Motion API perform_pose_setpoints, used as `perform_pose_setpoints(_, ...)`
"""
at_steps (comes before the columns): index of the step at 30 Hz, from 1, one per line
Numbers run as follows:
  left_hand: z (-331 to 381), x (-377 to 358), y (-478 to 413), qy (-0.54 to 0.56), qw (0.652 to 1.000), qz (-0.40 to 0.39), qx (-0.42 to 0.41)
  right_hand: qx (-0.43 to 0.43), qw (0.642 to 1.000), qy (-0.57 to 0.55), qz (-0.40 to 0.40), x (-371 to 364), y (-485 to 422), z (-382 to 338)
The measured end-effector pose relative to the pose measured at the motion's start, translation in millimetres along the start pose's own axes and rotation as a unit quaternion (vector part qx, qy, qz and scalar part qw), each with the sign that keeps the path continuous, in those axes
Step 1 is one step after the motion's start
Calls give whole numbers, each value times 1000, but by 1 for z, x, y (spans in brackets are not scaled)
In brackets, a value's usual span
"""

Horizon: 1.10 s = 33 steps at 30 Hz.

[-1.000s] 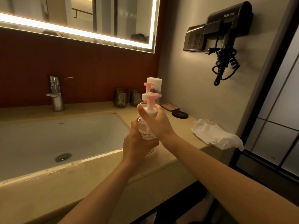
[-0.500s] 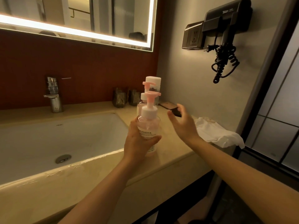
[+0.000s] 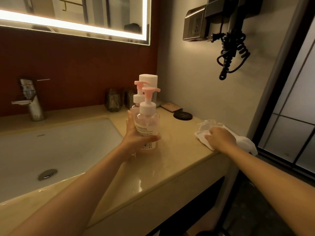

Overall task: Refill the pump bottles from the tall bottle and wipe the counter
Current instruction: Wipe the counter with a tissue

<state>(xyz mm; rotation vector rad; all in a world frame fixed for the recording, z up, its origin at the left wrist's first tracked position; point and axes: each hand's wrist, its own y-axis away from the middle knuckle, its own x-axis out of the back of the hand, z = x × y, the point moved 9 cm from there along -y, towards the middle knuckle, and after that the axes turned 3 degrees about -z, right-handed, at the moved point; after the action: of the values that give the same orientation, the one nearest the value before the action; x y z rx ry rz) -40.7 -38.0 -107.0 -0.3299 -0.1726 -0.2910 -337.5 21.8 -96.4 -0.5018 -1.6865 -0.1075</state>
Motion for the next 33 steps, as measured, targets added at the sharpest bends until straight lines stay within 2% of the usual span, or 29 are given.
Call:
perform_pose_setpoints(4, -1, -7, -16, -6, 1000, 9, 0, 4, 998, -25, 61, 10, -5, 4)
perform_pose_setpoints(9, 1, -27, -32, 4, 1000, -2, -1, -43, 984, -131, 112, 22, -16, 19)
perform_pose_setpoints(18, -8, -77, -76, -35, 998, -45, 35, -3, 972, -207, 112, 36, -21, 12)
perform_pose_setpoints(21, 1, -79, -74, -57, 998, -11, 39, 27, 963, -243, 109, 43, -19, 8)
perform_pose_setpoints(24, 22, -61, -60, -94, 991, 98, -21, 58, 950, -294, 94, 52, -11, 0)
perform_pose_setpoints(27, 64, -38, -31, -154, 953, 198, -169, 97, 942, -317, 56, 59, -2, -18)
perform_pose_setpoints(28, 76, -37, -22, -178, 941, 201, -207, 107, 939, -324, 44, 61, 1, -25)
perform_pose_setpoints(30, 90, -43, -9, -207, 933, 161, -248, 120, 932, -340, 30, 66, 8, -41)
perform_pose_setpoints(33, 91, -58, 5, -177, 957, 71, -219, 136, 918, -372, 8, 74, 22, -69)
